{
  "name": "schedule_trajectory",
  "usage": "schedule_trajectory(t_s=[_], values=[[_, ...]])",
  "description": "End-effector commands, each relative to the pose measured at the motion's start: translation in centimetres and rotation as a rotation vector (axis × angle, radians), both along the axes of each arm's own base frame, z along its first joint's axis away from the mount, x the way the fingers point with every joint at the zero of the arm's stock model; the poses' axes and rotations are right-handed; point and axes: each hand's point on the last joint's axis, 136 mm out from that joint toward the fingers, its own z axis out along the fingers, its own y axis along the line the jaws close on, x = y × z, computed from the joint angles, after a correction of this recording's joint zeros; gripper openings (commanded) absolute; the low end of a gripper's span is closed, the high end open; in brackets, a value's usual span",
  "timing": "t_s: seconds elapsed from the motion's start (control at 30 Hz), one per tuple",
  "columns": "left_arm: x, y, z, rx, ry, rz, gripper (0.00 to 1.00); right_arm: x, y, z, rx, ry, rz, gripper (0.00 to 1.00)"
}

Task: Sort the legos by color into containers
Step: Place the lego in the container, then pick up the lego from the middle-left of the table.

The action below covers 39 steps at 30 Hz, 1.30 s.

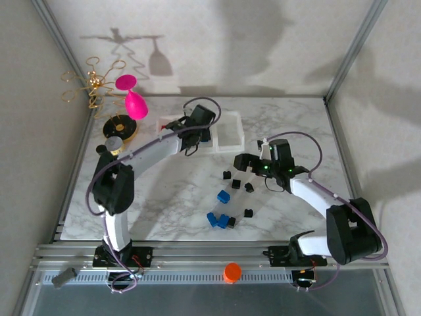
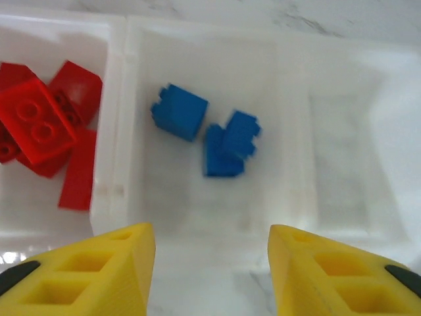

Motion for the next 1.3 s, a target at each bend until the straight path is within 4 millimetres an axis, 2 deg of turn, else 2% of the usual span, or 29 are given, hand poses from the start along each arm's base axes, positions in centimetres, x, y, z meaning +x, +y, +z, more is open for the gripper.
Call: schedule_trajectory(t_s=[0.0,0.17,0.37,0.57,0.7,0.83,1.0,1.27], values=[[-3.3,-1.6,-0.6,-0.047,0.031,-0.056,0.5,-1.6,-1.5,-1.4,-0.058,0.058,-0.014,0.99],[-8.5,-3.7,-2.6,-0.046,0.096,-0.17,0.53,-3.0,-2.6,-2.2,-0.08,0.101,-0.038,0.99],[-13.8,-6.0,-4.8,-0.011,0.182,-0.315,0.55,-5.2,-3.1,-3.2,-0.077,0.169,-0.047,0.99],[-17.6,-8.5,-7.3,0.007,0.258,-0.424,0.59,-6.9,-3.6,-4.3,-0.063,0.236,-0.072,0.99],[-19.0,-9.4,-8.5,0.04,0.283,-0.482,0.64,-7.2,-4.0,-4.8,-0.047,0.258,-0.1,0.99],[-19.4,-9.9,-9.5,0.072,0.302,-0.5,0.67,-6.9,-4.8,-5.0,-0.026,0.271,-0.146,0.99],[-19.3,-10.0,-11.8,0.121,0.33,-0.502,0.68,-6.9,-5.0,-5.2,-0.013,0.271,-0.146,0.99],[-19.3,-10.7,-14.2,0.143,0.365,-0.522,0.66,-6.6,-5.3,-5.0,-0.011,0.258,-0.144,0.99]])
